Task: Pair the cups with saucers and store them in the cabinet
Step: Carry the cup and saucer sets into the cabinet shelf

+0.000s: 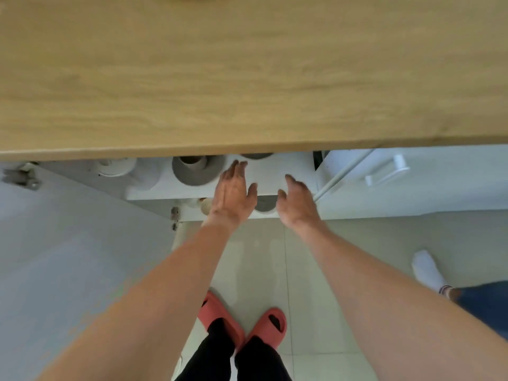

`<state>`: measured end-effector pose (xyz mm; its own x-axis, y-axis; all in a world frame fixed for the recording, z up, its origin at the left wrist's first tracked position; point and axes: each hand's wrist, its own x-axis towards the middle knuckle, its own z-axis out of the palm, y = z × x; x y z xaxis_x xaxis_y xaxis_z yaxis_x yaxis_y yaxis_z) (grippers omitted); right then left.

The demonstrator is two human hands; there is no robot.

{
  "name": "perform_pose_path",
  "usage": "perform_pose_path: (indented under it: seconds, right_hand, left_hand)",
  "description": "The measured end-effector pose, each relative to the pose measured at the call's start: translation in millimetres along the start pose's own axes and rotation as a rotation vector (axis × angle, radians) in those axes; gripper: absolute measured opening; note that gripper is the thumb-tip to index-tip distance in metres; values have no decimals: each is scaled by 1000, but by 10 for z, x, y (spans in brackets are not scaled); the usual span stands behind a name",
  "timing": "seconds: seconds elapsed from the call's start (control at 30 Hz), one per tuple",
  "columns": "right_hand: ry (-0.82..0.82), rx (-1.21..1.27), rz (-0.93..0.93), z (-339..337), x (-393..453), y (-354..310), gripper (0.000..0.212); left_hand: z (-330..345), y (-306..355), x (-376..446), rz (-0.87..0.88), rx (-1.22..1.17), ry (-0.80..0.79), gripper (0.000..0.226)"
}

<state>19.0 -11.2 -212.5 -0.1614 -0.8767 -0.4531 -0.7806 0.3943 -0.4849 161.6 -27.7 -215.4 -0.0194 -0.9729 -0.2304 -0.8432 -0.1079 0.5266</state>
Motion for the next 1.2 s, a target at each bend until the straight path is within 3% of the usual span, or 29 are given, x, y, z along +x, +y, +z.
perform_pose_path:
  seconds: [0.13, 0.27, 0.37, 0.77, 1.03, 1.2]
  right_hand:
    - [12, -98, -149, -361, -754, -117, 40]
    - [189, -169, -411, -837, -1218, -286, 34]
    - [319, -178, -485, -1200, -1429, -498, 28]
    - [408, -235, -460, -1956, -977, -1481, 47]
    - [213, -240, -359, -2044, -273, -2160, 60]
    - [119, -108, -264, -2121, 307, -2557, 59]
  left_hand:
    - [-460, 191, -740, -1, 2, 25, 40]
    - [-1058, 401, -1123, 28, 46, 222, 25]
    - [-1538, 531, -1202, 69, 69, 310, 23]
    - [-2501, 694, -519, 28, 31, 397, 38]
    - [-2715, 588, 425, -50, -53, 375, 41]
    - [-2901, 572, 1159, -68, -93, 357, 45]
